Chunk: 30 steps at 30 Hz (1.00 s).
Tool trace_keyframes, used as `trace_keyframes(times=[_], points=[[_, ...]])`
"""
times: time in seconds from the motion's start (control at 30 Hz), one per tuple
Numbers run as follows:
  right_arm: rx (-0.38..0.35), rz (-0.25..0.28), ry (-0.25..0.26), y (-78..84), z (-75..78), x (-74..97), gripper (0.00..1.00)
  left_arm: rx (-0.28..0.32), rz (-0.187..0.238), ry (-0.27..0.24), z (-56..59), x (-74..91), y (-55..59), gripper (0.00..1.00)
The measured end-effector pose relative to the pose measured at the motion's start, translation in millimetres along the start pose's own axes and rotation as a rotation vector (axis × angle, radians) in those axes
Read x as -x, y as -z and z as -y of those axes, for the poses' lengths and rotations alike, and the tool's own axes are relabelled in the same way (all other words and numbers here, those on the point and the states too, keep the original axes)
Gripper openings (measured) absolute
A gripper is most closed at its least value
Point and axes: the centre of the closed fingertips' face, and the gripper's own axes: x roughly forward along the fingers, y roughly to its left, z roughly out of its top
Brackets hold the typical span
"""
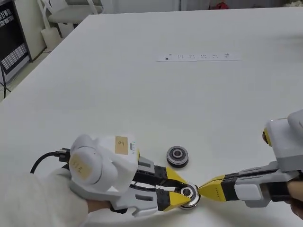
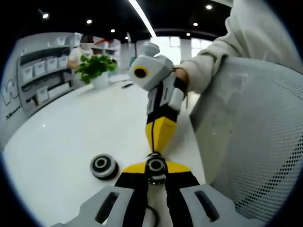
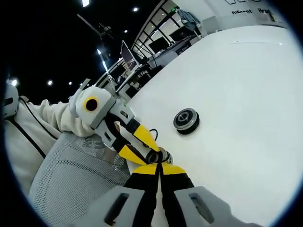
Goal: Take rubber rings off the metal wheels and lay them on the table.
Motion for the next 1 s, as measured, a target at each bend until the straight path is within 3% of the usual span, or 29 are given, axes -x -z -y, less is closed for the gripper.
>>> trace_keyframes(times=[1.0], points=[[0.048,-0.013,-0.028,-2.0,-10.8,-2.3,0.0,-0.004,-0.008,0.005,3.1,-1.2,-1.2,0.13]])
